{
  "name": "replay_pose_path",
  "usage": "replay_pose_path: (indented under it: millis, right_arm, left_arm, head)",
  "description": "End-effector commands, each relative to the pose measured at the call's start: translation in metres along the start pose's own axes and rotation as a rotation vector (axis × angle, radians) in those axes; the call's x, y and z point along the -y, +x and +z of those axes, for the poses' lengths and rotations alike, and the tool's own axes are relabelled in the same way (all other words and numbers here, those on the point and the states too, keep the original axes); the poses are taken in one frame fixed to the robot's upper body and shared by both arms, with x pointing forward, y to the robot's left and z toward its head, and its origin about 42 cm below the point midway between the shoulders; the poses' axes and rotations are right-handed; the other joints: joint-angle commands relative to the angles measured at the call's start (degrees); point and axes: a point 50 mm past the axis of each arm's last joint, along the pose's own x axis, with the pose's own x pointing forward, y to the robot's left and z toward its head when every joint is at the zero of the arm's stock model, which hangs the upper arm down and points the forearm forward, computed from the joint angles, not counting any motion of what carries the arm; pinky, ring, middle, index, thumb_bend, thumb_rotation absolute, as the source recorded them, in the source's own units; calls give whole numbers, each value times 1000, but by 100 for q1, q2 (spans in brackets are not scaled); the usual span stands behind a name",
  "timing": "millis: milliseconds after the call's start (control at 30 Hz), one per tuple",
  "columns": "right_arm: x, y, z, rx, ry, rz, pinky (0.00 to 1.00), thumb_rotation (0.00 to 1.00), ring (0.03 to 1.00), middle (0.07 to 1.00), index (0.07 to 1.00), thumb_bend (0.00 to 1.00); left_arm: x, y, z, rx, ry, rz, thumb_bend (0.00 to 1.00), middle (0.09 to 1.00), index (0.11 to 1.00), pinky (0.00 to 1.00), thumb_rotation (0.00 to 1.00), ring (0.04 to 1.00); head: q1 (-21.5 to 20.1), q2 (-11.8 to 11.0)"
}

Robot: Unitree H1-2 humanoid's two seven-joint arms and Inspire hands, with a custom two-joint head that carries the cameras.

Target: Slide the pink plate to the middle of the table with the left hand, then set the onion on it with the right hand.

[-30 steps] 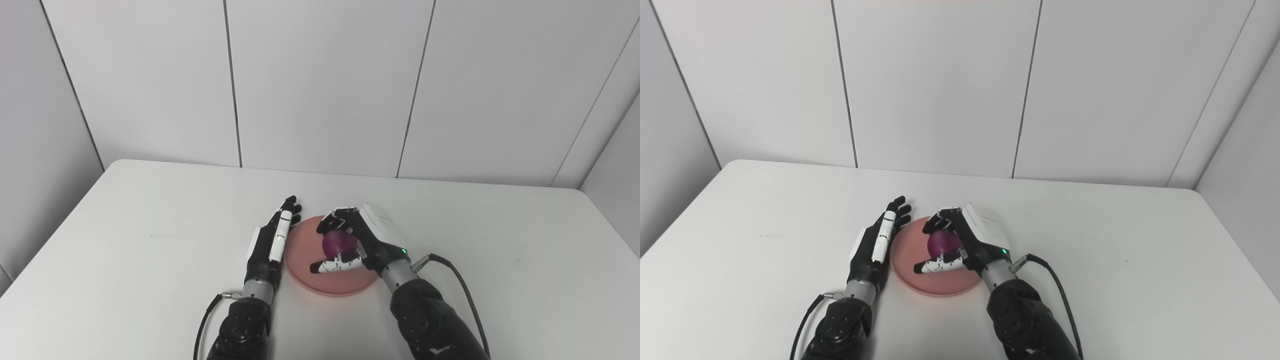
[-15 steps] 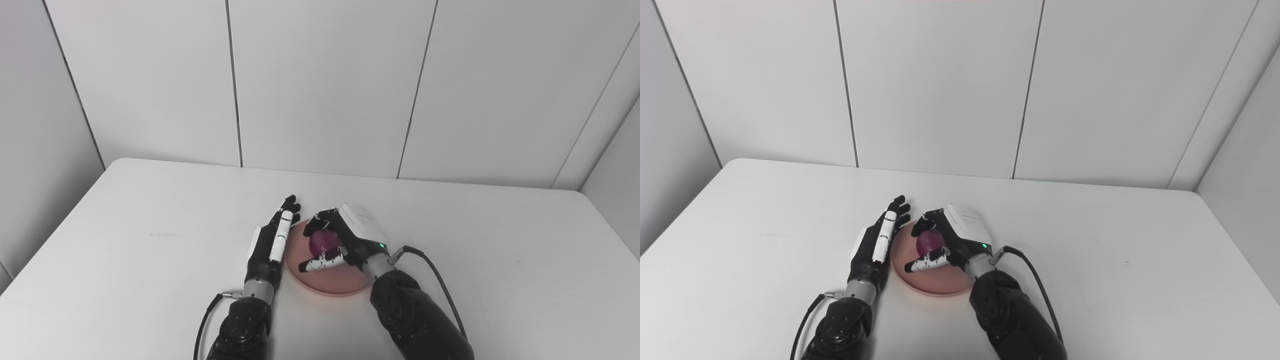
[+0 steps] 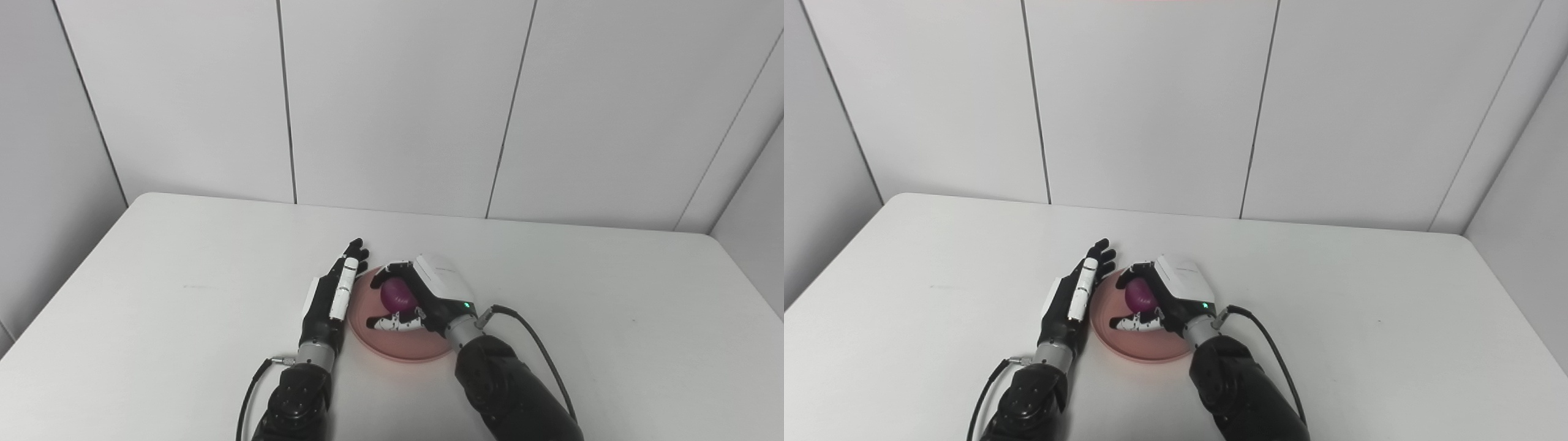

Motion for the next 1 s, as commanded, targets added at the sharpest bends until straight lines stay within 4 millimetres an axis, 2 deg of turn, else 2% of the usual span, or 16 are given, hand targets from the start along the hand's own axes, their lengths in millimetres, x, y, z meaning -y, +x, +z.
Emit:
replay_pose_path:
  millis: [0, 200, 600, 867, 967]
  right_arm:
    - [25, 8, 12, 72, -31, -65, 780, 410, 742, 728, 732, 780]
    - [33, -1, 11, 58, -51, -38, 823, 475, 783, 773, 788, 797]
    - [49, -19, 14, 56, -28, -102, 858, 696, 845, 840, 863, 890]
    - [67, -39, 3, 37, 60, -159, 899, 837, 898, 887, 909, 904]
    - [72, -47, -3, 28, 80, -183, 883, 925, 908, 902, 917, 887]
  left_arm:
    - [6, 8, 12, 32, 12, -20, 527, 910, 887, 899, 1000, 915]
    - [7, 8, 11, 30, 6, -20, 521, 900, 878, 892, 1000, 907]
    - [5, 8, 12, 33, -4, -22, 521, 900, 888, 896, 1000, 908]
    - [4, 9, 10, 32, -22, -25, 520, 903, 891, 922, 1000, 922]
    - [4, 9, 10, 30, -20, -22, 516, 902, 889, 914, 1000, 914]
  head:
    - [-4, -1]
    - [-9, -2]
    - [-40, 6]
    - [-87, -7]
    - [-110, -14]
